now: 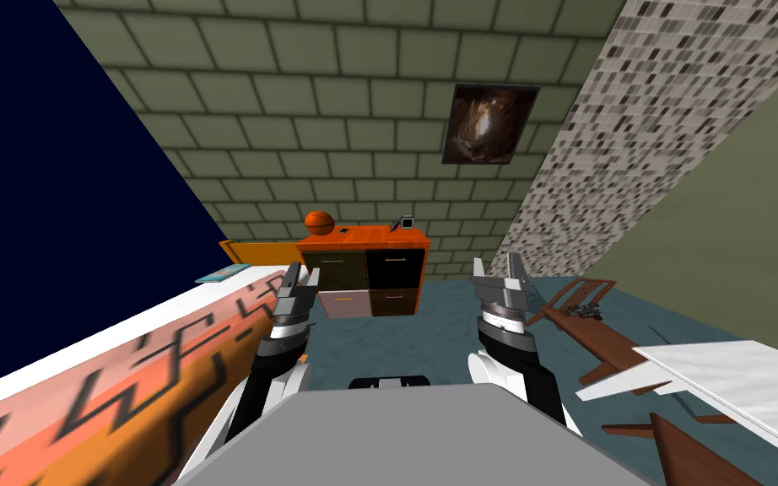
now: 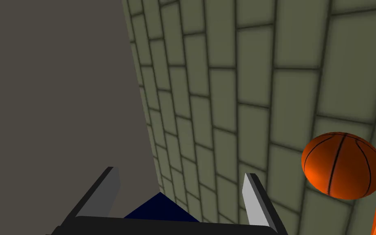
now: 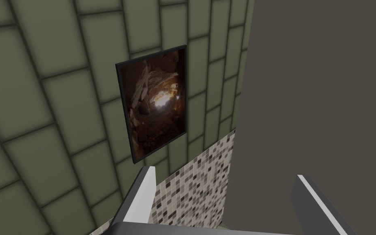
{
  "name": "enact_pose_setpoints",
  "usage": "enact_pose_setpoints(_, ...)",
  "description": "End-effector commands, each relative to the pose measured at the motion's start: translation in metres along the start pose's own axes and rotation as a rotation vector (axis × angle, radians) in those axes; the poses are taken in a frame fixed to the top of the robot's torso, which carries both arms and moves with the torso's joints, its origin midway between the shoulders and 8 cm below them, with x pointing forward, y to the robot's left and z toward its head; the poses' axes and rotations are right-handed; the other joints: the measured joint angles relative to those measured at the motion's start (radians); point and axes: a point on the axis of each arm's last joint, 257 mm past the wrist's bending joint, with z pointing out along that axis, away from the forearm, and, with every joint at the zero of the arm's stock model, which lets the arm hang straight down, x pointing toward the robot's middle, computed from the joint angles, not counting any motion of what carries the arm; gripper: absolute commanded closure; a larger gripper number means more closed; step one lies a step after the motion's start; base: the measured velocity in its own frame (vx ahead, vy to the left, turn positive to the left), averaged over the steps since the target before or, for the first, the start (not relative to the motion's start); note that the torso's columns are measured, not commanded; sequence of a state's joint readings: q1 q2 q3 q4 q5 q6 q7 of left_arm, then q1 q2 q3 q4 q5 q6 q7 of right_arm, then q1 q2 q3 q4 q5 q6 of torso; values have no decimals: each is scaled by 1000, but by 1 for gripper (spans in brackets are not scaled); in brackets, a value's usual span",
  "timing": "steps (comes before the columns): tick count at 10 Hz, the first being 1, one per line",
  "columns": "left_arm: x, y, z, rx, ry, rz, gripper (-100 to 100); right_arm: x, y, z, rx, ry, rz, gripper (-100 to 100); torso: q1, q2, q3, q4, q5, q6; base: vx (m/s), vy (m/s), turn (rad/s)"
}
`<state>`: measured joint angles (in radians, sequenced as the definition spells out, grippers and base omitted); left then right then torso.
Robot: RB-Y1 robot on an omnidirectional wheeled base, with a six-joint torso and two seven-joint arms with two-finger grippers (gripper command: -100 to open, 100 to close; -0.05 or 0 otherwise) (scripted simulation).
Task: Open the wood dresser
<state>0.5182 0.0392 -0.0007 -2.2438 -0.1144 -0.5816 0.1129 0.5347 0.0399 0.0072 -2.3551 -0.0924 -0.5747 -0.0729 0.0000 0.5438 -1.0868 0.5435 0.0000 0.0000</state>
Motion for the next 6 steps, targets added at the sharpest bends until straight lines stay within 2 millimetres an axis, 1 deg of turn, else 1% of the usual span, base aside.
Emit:
enact_pose_setpoints(1,0,0,0,0,0,0,0,0,0,0,0,0,0,0,0,74,-148,74,0,0,0,0,0)
enact_pose_setpoints(2,3,6,-1,-14,30,9,-100,0,0,0,0,0,0,0,0,148,-295,148,0,0,34,-16,-9)
enact_pose_setpoints(3,6,15,-2,-32,52,17,-100,0,0,0,1,0,0,0,-1,180,-365,180,0,0,62,-43,-18)
enact_pose_setpoints(4,8,27,-4,-57,68,23,-100,0,0,0,1,0,0,0,-2,188,-385,190,0,0,102,-74,-25)
enact_pose_setpoints(6,9,41,-6,-87,78,28,-100,0,0,0,1,0,0,0,-2,191,-391,193,-1,0,103,-90,-12)
